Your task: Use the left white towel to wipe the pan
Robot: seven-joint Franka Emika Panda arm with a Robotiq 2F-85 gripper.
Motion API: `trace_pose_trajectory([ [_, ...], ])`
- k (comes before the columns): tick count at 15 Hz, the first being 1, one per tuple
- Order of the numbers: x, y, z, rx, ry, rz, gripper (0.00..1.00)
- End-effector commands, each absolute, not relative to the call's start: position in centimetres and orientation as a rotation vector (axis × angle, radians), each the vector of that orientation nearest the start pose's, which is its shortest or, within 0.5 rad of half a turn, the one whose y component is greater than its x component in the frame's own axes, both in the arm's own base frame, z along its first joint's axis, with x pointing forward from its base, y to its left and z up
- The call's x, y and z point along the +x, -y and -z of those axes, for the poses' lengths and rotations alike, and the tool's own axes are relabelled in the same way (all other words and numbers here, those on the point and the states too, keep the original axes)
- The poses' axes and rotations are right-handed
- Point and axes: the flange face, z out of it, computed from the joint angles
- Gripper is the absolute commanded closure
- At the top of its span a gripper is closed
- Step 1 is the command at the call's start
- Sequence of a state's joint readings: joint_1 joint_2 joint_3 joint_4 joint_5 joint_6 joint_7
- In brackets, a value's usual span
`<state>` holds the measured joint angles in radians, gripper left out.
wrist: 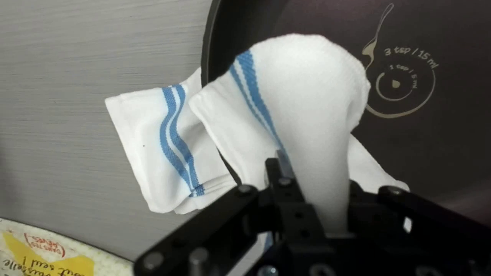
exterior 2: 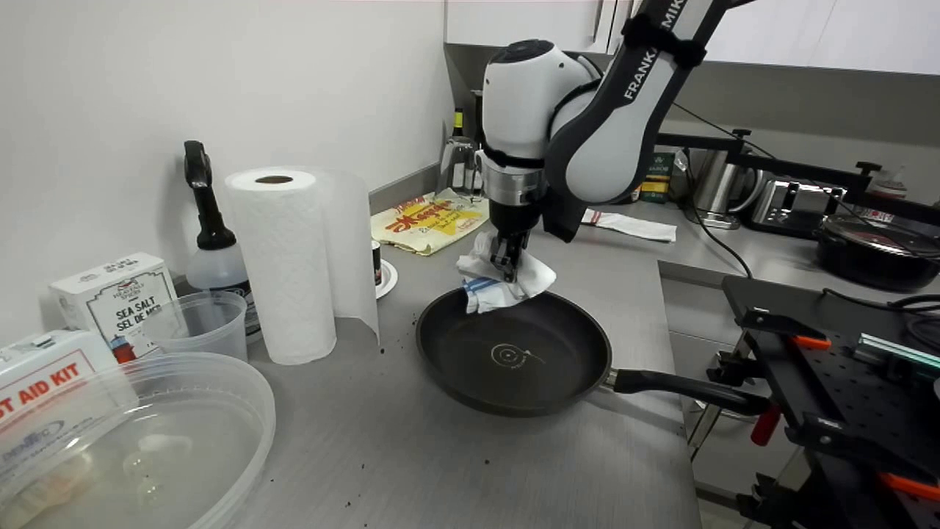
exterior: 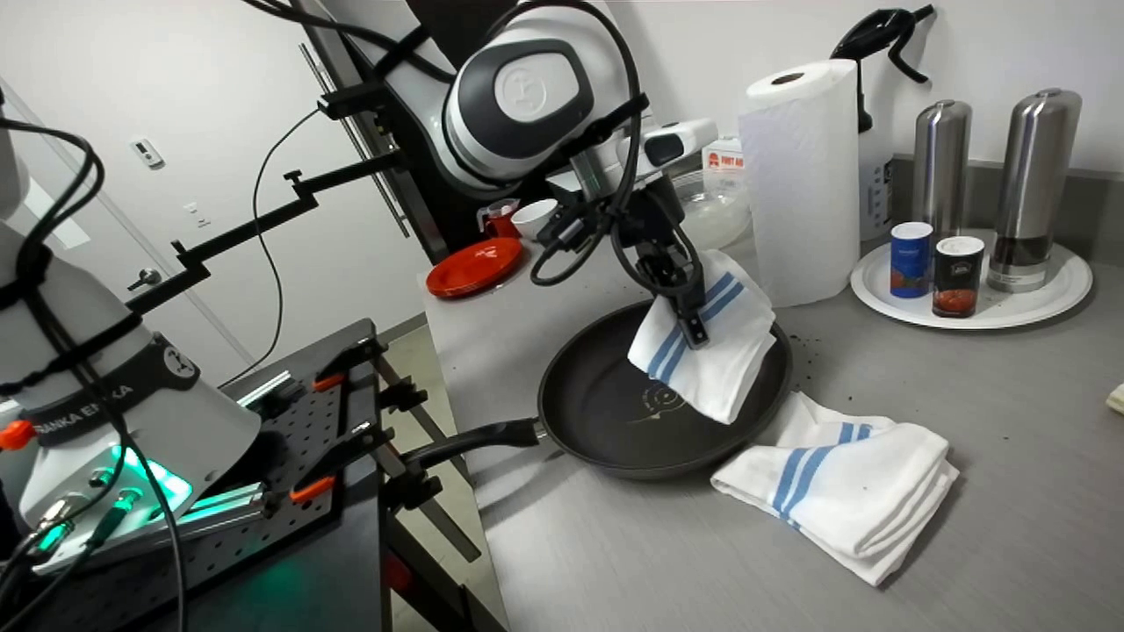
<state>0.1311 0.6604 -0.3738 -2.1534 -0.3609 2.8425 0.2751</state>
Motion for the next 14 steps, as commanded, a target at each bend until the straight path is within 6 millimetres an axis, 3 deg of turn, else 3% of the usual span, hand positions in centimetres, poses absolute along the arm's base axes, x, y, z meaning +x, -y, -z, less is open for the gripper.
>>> trace_pose_trajectory([
  [1, 54.6, 12.8, -10.2, -3.531, -0.149, 0.149, 0.96],
  [10, 53.6, 14.3, -8.3, -3.589, -0.206, 0.076, 0.96],
  [14, 52.9, 14.4, -6.6, -3.527, -0.31, -0.023, 0.96],
])
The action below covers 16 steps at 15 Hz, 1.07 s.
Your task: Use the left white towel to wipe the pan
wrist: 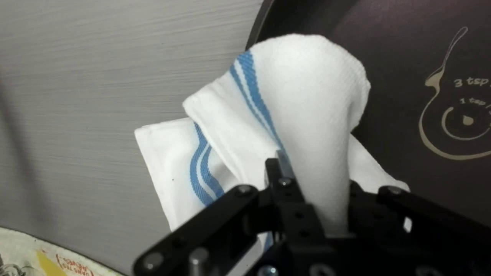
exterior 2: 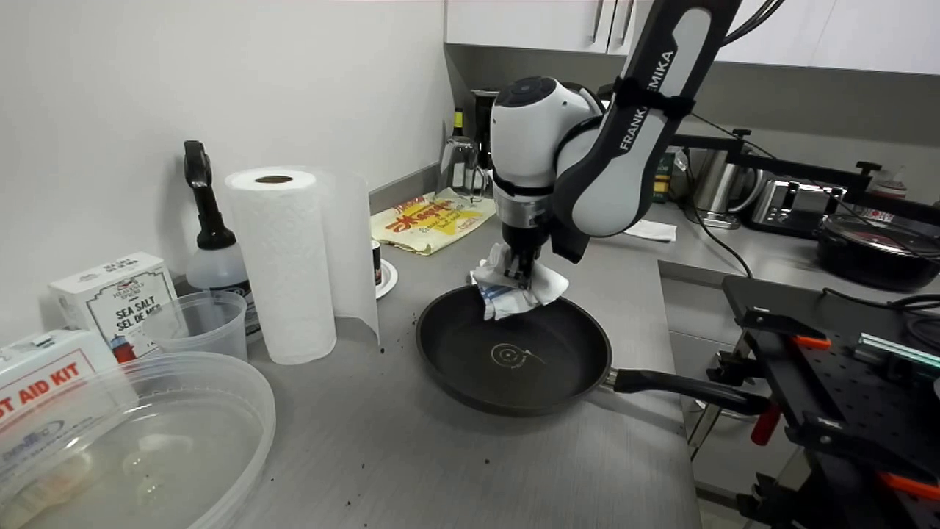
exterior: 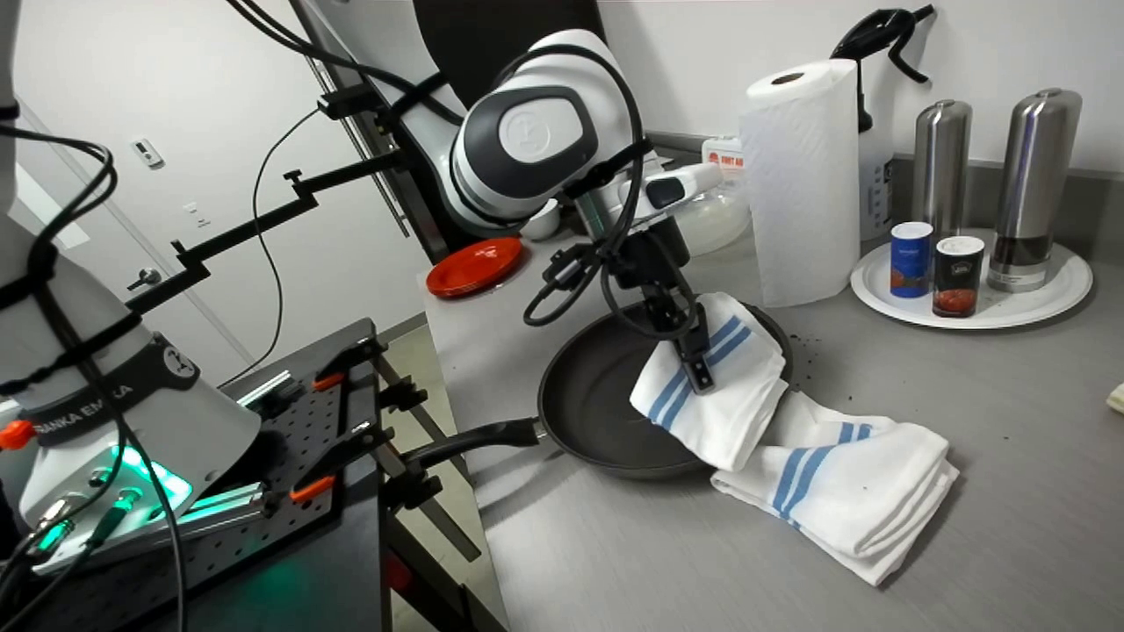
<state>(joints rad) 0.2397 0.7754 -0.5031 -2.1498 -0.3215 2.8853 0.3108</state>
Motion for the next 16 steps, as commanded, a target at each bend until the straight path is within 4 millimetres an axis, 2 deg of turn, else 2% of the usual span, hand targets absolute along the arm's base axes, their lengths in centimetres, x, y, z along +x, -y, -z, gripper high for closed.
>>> trace_pose_trajectory([
  [1, 52.9, 14.3, -6.2, -3.515, -0.335, -0.03, 0.96],
  [10, 54.2, 15.9, -3.8, -3.519, -0.42, -0.003, 0.96],
  [16, 53.9, 16.3, -2.3, -3.512, -0.447, -0.044, 0.96],
])
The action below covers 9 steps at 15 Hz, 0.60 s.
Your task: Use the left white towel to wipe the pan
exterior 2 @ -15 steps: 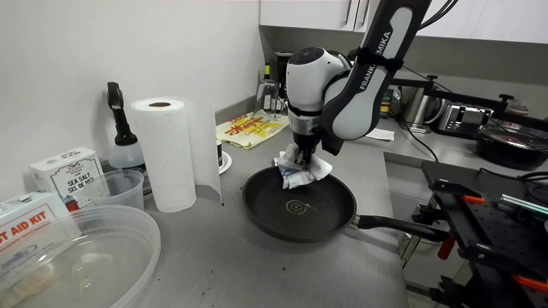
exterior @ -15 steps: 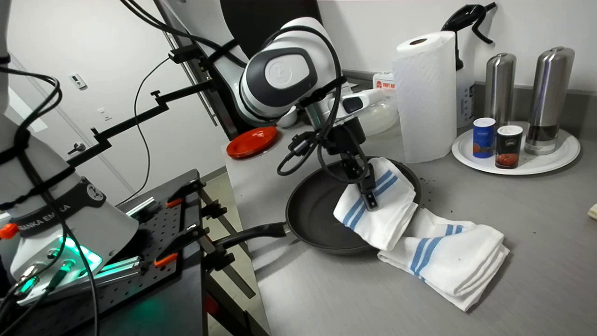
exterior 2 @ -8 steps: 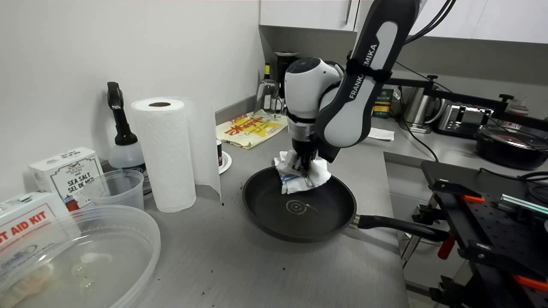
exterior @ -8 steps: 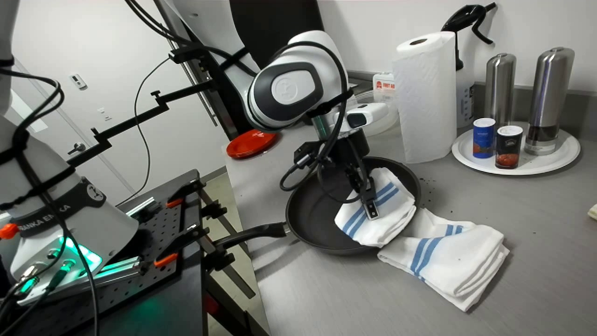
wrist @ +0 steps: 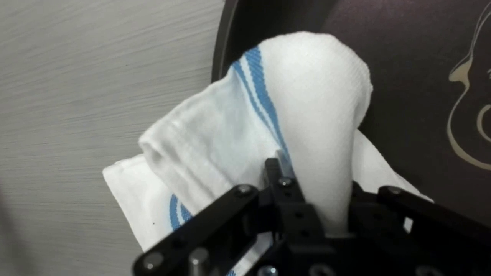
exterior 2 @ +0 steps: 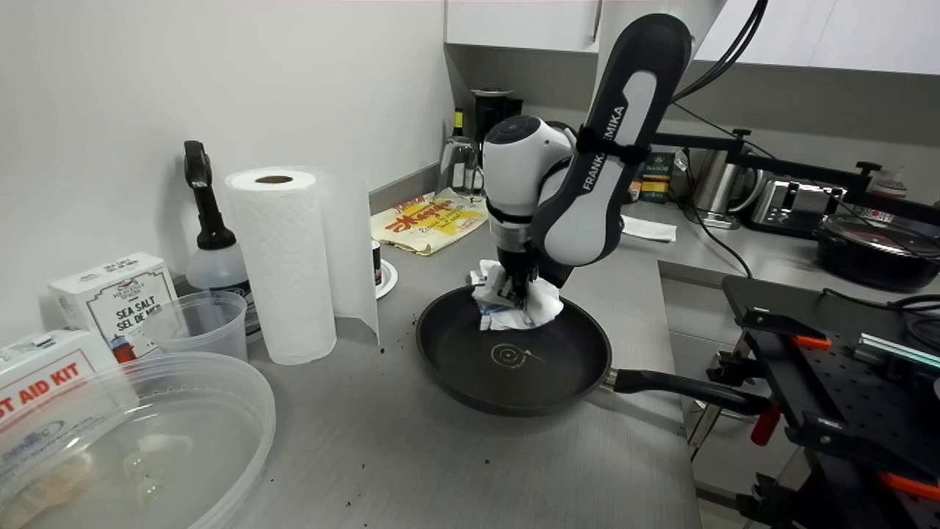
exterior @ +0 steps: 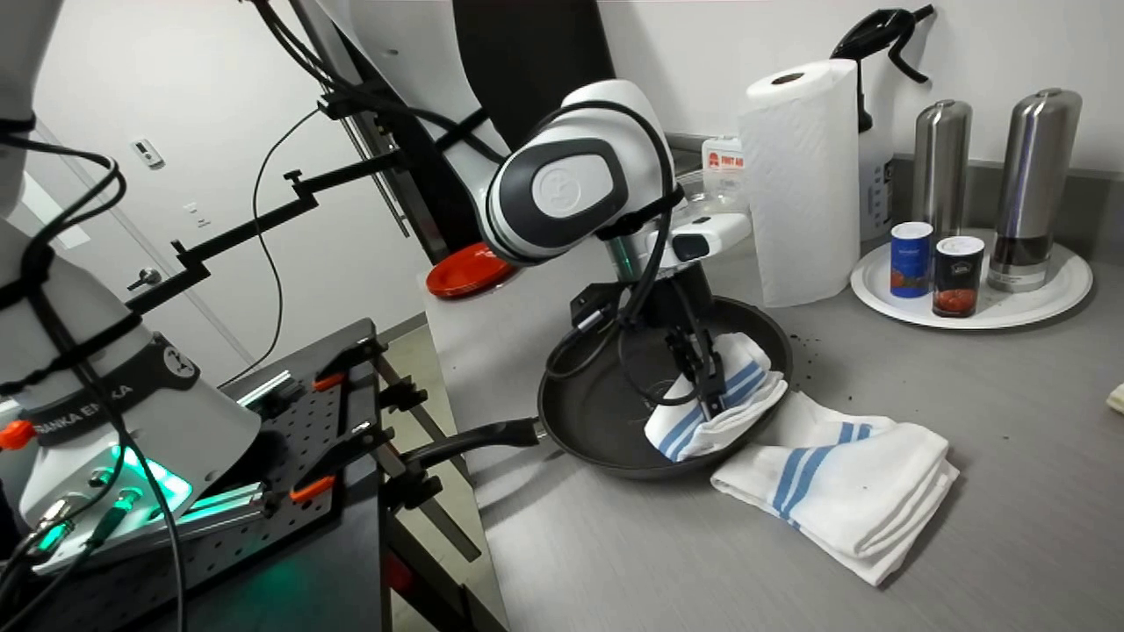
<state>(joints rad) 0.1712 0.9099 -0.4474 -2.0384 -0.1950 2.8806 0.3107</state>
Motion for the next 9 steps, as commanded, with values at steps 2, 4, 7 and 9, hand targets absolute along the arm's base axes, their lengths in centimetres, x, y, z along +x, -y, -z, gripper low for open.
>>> trace_pose_trajectory([
  [2, 53.6, 16.1, -2.0, -3.497, -0.465, -0.083, 0.96],
  [4, 53.1, 15.4, -1.5, -3.475, -0.49, -0.13, 0.96],
  [7, 52.2, 13.5, -0.4, -3.439, -0.499, -0.221, 0.96],
  [9, 52.3, 11.8, 0.0, -3.415, -0.49, -0.246, 0.96],
])
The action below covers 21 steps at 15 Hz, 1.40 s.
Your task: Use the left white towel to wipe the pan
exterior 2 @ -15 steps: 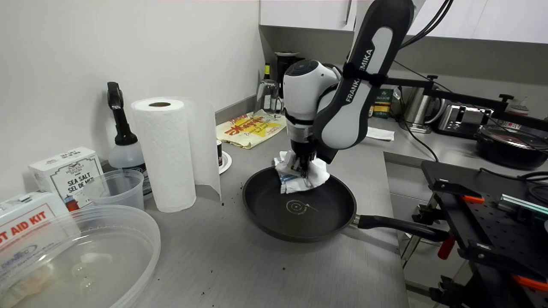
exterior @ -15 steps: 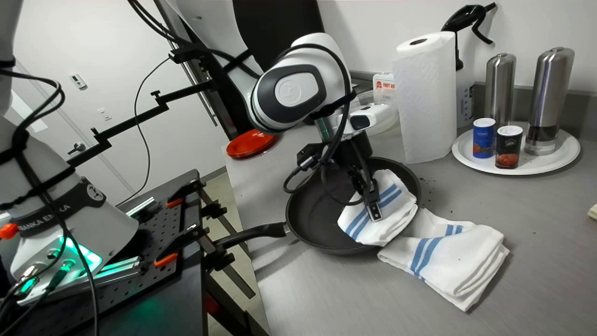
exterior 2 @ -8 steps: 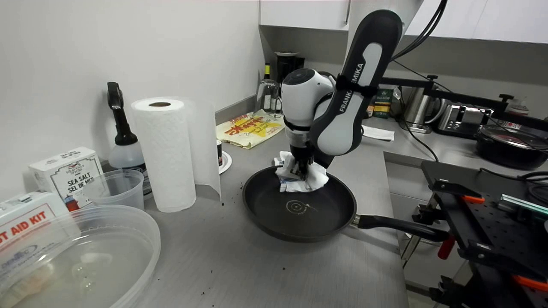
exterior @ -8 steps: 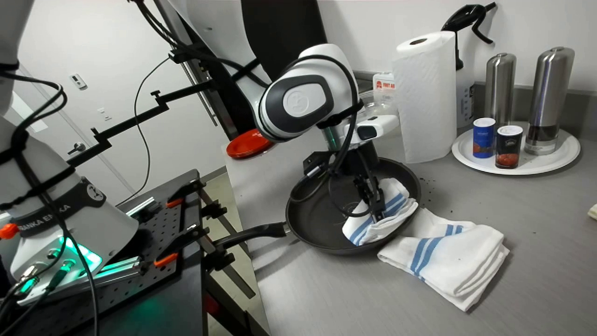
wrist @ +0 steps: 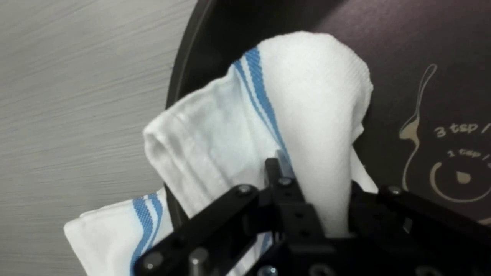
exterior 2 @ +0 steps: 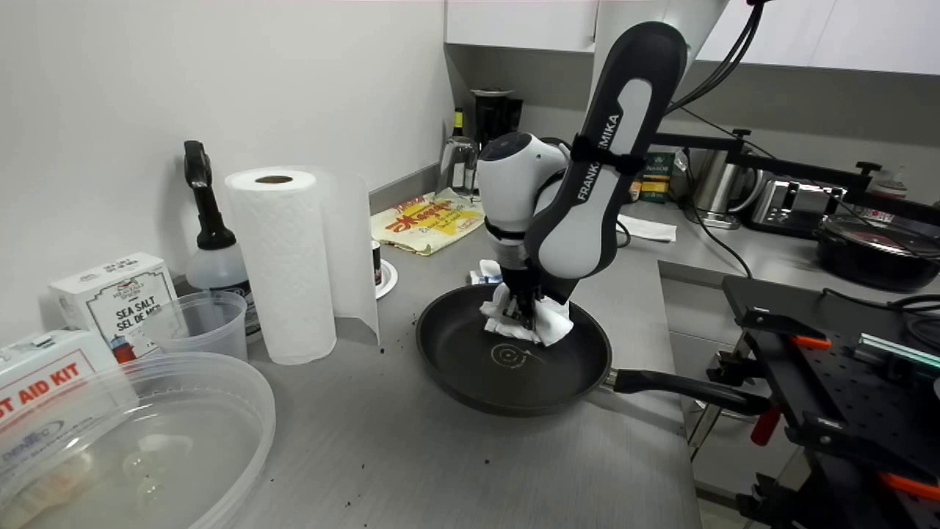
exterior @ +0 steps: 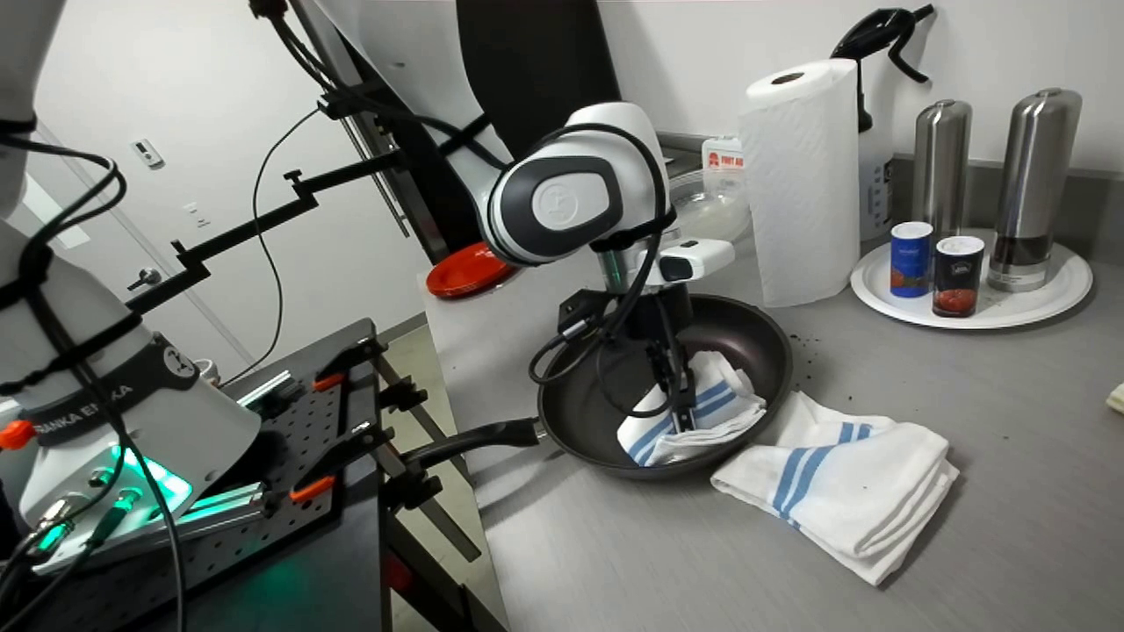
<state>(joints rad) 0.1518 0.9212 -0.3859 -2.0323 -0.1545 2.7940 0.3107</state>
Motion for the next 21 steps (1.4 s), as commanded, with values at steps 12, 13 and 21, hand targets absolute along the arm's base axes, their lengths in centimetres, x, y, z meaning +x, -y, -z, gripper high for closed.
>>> trace_pose_trajectory([
  [12, 52.6, 2.8, 0.1, -3.232, -0.488, -0.423, 0.96],
  [13, 52.7, 2.4, 0.1, -3.214, -0.5, -0.436, 0.96],
  [21, 54.3, 1.1, -1.0, -3.059, -0.652, -0.46, 0.96],
])
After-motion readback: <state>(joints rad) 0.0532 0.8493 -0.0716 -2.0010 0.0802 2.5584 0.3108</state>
